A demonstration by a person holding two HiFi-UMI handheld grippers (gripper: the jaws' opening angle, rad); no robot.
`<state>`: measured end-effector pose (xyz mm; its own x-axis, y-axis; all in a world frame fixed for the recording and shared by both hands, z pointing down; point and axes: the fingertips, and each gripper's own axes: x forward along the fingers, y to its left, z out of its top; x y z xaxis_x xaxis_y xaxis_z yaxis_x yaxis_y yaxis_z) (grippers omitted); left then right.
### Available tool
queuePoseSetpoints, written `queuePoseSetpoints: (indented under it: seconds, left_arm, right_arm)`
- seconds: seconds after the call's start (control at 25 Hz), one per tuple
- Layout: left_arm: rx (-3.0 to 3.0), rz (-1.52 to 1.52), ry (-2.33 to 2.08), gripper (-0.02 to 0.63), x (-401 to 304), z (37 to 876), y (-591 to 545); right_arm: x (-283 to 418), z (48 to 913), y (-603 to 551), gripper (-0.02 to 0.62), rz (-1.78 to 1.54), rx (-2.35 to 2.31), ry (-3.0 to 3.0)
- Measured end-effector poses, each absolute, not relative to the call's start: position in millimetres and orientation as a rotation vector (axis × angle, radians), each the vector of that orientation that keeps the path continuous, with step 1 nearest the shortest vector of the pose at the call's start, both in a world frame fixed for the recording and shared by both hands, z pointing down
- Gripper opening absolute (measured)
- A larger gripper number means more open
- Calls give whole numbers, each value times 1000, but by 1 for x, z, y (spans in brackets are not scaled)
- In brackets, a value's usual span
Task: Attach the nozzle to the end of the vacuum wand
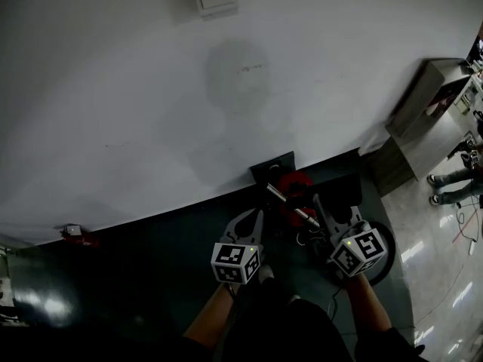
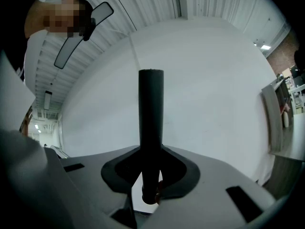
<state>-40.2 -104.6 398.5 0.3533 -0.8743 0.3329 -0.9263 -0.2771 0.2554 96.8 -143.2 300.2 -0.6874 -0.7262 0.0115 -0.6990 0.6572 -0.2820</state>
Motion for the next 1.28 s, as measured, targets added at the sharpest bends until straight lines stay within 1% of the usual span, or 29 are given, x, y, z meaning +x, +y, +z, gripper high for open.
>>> queuePoseSetpoints:
  seconds: [0.48, 1.08, 1.28]
  left_arm:
    - [2136, 150, -1603, 3, -56, 420, -128]
    - [1940, 95, -1674, 4, -55, 505, -177]
    - [1863, -4, -1691, 6, -58, 543, -192]
  right_arm:
    - [70, 310, -183, 94, -417, -1129, 2825]
    - [36, 378, -251, 94, -494, -907, 2965]
    - [24, 388, -266, 94, -481, -839, 2998]
